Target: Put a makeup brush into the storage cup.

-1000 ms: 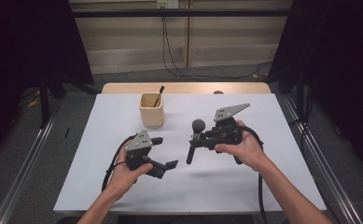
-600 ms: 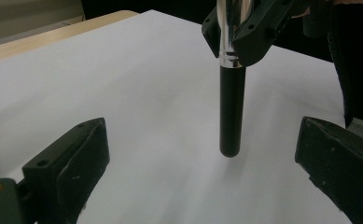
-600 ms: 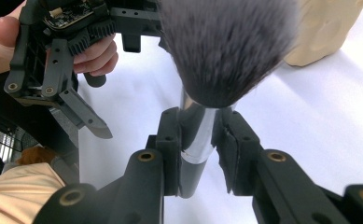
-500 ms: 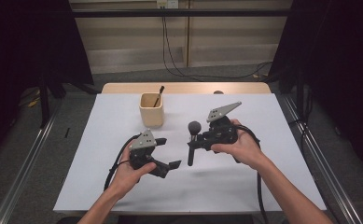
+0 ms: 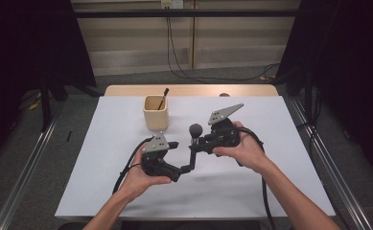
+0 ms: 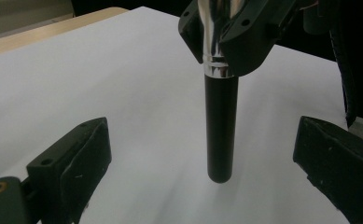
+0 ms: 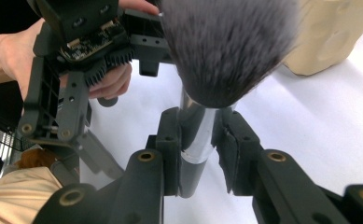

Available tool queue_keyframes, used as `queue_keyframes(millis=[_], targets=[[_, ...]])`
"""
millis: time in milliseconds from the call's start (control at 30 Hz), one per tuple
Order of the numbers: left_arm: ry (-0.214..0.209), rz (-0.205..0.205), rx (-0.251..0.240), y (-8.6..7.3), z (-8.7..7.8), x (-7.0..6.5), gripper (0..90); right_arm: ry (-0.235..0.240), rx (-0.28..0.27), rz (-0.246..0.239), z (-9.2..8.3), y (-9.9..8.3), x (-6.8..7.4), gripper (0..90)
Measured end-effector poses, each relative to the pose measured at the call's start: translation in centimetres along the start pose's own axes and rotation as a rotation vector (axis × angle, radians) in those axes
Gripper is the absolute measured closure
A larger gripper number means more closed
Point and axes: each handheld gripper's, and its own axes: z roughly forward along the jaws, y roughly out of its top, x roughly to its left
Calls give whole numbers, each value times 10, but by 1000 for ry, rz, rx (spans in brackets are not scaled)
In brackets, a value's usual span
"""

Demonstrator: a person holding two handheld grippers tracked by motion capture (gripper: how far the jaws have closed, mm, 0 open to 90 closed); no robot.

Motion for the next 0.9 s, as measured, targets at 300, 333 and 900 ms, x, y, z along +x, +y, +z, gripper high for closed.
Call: queue_keyframes(millis=[300,333,900], targets=[[-19,14,-3,3,9,-4,113,8,-4,-4,4,1,2,712],[-25,7,2,3,9,-4,136,9,-3,-6,4,2,2,712],[-51,-25,-26,3,13,-1,516,7,-8,-15,4,0,3,712]])
